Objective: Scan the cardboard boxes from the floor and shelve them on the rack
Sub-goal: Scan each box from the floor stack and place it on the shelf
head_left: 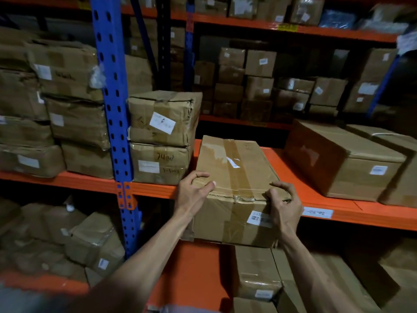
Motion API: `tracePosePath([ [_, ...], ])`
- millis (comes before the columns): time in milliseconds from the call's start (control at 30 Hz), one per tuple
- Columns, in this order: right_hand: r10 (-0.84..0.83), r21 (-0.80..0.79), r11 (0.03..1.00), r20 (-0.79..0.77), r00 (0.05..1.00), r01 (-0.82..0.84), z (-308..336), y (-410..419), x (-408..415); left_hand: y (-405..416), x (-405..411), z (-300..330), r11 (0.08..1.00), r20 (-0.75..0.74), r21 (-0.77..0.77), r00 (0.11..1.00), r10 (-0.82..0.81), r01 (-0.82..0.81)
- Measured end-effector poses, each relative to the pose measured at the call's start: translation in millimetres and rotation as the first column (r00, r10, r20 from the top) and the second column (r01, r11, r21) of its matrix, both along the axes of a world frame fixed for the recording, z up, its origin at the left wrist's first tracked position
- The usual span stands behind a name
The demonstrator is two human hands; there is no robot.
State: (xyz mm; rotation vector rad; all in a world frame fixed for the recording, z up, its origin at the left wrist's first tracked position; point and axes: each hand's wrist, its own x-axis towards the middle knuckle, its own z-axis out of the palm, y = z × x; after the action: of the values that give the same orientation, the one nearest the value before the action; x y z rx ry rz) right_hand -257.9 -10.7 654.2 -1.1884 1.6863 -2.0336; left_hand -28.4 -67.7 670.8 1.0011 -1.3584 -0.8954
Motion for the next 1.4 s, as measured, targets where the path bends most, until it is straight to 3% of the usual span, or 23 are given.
tracePosePath([
  [167, 0.045, 0.000, 0.999, -0.033, 0.998, -0.045, -5, -69, 4, -76, -1, -10, 1.000, 0.065, 0.007, 0.998, 0.025, -0.025],
  [300, 0.093, 0.089, 0.992, -0.049, 0.994, -0.088, 4, -117, -3, -124, -9, -9, 0.992, 0.130, 0.036, 0.985, 0.116, -0.121],
  [333, 0.129, 0.140, 0.983, -0.067, 0.989, -0.118, 8, -126, -7, -132, -12, -8, 0.984, 0.206, -0.022, 0.963, 0.175, -0.174],
  [400, 0.156, 0.316, 0.946, -0.235, 0.959, -0.076, 11, -143, -19, -144, -15, -8, 0.889, 0.435, -0.375, 0.797, 0.419, -0.263],
  [433, 0.147, 0.370, 0.929, -0.415, 0.898, 0.019, 11, -148, -24, -149, -17, -11, 0.790, 0.494, -0.576, 0.681, 0.541, -0.210],
  [467, 0.110, 0.326, 0.938, -0.603, 0.790, 0.119, 7, -151, -28, -153, -18, -14, 0.699, 0.526, -0.709, 0.595, 0.607, -0.086],
  [500, 0.051, 0.206, 0.965, -0.752, 0.657, 0.161, -1, -152, -30, -155, -17, -17, 0.660, 0.574, -0.750, 0.545, 0.611, 0.050],
  [567, -0.011, 0.042, 0.993, -0.900, 0.436, 0.111, -19, -148, -27, -159, -13, -28, 0.656, 0.675, -0.721, 0.437, 0.594, 0.222],
  [667, -0.024, 0.020, 0.992, -0.941, 0.337, 0.126, -42, -151, -24, -165, -9, -39, 0.680, 0.743, -0.669, 0.311, 0.593, 0.301],
  [1067, 0.092, 0.160, 0.963, -0.952, 0.293, 0.217, -30, -198, -27, -204, -16, -27, 0.747, 0.797, -0.604, 0.229, 0.559, 0.280],
  [1400, 0.197, 0.281, 0.925, -0.930, 0.309, 0.255, -20, -200, -23, -203, -21, -25, 0.807, 0.836, -0.540, 0.262, 0.482, 0.239],
])
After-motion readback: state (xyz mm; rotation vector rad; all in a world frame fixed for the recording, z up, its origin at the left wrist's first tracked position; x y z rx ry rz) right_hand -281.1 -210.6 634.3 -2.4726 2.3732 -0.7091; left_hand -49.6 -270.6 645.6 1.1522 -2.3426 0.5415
